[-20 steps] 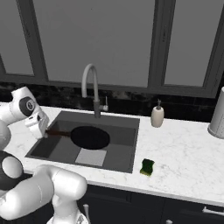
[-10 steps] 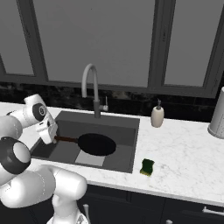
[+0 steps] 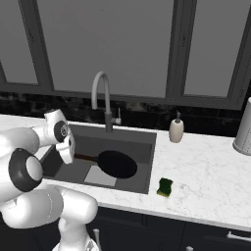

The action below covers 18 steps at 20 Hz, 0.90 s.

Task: Pick the pan and sponge and place them into the sink. Then turn on the water.

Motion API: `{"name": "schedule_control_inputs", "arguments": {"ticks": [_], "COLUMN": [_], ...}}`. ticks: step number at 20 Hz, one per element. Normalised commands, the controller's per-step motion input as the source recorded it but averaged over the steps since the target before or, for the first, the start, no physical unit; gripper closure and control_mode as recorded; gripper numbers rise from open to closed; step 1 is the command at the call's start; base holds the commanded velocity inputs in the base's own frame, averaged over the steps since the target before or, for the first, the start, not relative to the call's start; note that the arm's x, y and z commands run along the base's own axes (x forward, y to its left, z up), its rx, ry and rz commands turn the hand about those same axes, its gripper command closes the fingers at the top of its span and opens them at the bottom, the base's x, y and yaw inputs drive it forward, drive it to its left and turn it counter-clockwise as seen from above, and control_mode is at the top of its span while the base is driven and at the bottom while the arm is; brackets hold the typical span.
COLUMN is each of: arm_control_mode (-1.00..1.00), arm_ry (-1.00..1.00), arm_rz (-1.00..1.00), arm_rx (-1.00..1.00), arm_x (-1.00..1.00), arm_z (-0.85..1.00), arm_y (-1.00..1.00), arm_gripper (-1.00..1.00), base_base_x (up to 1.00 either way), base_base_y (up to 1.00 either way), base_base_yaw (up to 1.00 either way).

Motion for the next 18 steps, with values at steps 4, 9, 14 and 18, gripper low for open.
{"name": "schedule_control_inputs", "arguments": {"ticks": [4, 9, 14, 18], "arm_control_mode": [-1.0, -1.0, -1.0, -1.0], "arm_ry": [0.0, 0.0, 0.0, 0.01], "arm_rz": [0.0, 0.0, 0.0, 0.0], "arm_rx": [0.07, 0.02, 0.0, 0.0], "arm_x": [0.51, 0.51, 0.44, 0.27], "arm_z": [-0.28, -0.34, -0.43, -0.5], "arm_y": [-0.08, 0.01, 0.19, 0.28], "arm_gripper": [1.0, 1.0, 1.0, 1.0], "base_base_x": [0.0, 0.0, 0.0, 0.0], "base_base_y": [0.0, 0.0, 0.0, 0.0], "base_base_yaw": [0.0, 0.0, 0.0, 0.0]}}
